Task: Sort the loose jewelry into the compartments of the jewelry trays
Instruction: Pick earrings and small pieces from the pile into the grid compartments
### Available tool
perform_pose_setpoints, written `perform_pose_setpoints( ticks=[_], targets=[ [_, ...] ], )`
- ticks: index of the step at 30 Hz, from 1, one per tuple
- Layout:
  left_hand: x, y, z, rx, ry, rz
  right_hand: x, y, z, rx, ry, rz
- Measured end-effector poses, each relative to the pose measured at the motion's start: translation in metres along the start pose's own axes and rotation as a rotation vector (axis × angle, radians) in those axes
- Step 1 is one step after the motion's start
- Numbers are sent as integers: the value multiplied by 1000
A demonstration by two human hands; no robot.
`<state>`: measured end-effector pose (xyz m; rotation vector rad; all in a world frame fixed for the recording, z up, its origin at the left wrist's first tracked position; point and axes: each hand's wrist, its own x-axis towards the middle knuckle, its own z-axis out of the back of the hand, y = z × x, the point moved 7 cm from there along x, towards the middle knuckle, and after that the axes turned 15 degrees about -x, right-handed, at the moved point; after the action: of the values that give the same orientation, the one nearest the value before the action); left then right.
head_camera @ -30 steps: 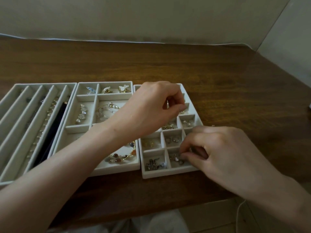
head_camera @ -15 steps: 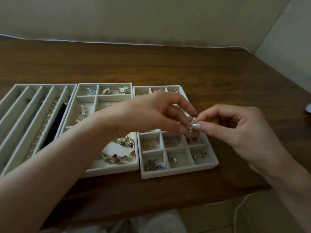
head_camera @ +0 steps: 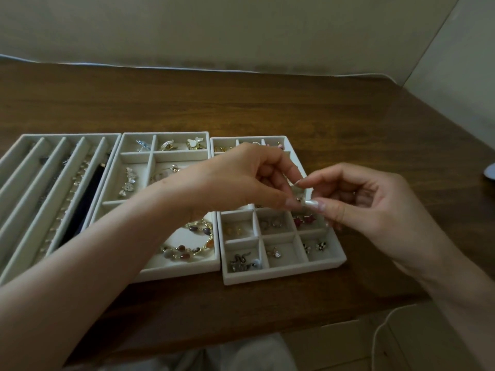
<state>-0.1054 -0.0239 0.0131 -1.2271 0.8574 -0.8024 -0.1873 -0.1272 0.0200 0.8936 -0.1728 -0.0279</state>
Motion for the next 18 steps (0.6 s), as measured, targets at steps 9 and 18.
perform_pose_setpoints(
  ticks=[9, 18],
  targets=[
    [0, -3, 2, -51, -18, -34, 2, 5, 1, -38, -93, 13],
    [-1, -3, 4, -64, -23, -34, 2, 1, 2, 103, -78, -46]
  ],
)
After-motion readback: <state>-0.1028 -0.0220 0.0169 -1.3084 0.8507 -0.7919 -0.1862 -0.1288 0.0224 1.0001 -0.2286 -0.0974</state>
